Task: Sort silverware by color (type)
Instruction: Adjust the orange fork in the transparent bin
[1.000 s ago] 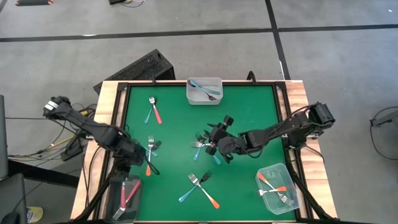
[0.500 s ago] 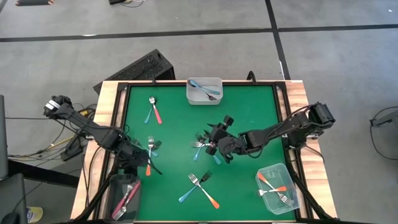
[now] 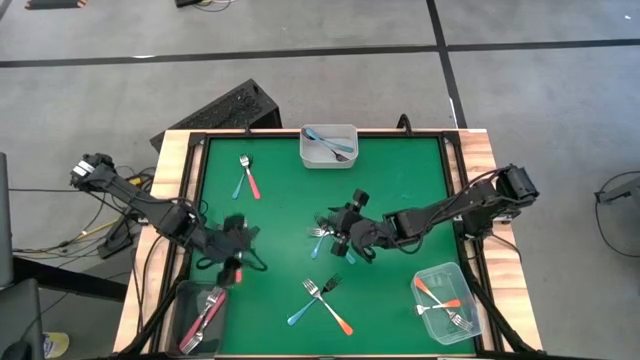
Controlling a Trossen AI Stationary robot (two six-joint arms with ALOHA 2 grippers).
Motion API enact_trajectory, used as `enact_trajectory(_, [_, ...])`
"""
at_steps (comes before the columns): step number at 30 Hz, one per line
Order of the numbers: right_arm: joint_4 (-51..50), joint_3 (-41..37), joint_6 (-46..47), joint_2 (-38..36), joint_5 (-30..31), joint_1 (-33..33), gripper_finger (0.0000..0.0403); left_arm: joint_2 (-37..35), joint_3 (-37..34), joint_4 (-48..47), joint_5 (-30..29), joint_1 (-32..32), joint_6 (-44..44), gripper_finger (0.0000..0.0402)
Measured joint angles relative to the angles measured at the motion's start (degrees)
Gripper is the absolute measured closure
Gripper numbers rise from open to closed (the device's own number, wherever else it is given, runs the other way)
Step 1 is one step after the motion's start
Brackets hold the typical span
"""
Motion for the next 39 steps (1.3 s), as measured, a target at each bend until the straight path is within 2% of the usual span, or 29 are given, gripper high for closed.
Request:
enact_trajectory(3, [0.0, 1.4, -3.2, -0.1, -0.1, 0.1, 0.0239, 0.0, 0.0, 0.5, -14.2, 0.1, 0.8, 0.0255])
enact_trajectory(8, [-5.6, 3.7, -8.3, -0.1, 0.8, 0.3, 0.0239, 0.0, -0.6, 6.7, -26.0, 0.0, -0.2, 0.0255])
enact_trajectory(10, [-8.5, 4.9, -7.8, -0.1, 4.0, 0.5, 0.0241, 0.0, -2.3, 11.3, -27.5, 0.4, -0.5, 0.0255])
enact_trajectory(13, [-13.2, 5.8, -2.9, -0.1, 9.3, 0.8, 0.0248, 0.0, -6.6, 19.6, -26.3, 1.8, -0.4, 0.0255])
enact_trajectory(17, [-19.4, 5.7, 6.8, -0.1, 8.8, -0.6, 0.0258, 0.1, -13.3, 29.1, -22.1, 5.4, -1.2, 0.0255])
enact_trajectory(21, [-26.6, 5.7, 15.4, -0.1, -1.6, -4.5, 0.0266, 0.1, -17.7, 35.2, -19.4, 9.2, -3.8, 0.0255])
enact_trajectory(25, [-29.1, 5.7, 15.4, 0.0, -20.5, -9.3, 0.0267, 0.1, -18.8, 37.8, -19.4, 11.7, -4.5, 0.0255])
enact_trajectory(27, [-28.3, 4.6, 13.5, 0.1, -26.9, -10.9, 0.0267, 0.0, -18.8, 38.8, -19.5, 12.5, -3.8, 0.0255])
enact_trajectory(31, [-27.8, 1.3, 12.9, 0.1, -31.4, -12.5, 0.0267, 0.0, -18.8, 40.9, -20.8, 13.2, -2.4, 0.0255])
enact_trajectory(35, [-23.9, -2.3, 15.1, 0.1, -33.5, -11.0, 0.0267, 0.0, -18.8, 41.3, -23.7, 13.2, -1.5, 0.0255])
enact_trajectory(39, [-19.1, -4.2, 15.3, 0.1, -32.2, -7.9, 0.0267, 0.0, -18.8, 41.2, -25.7, 13.2, 0.4, 0.0255])
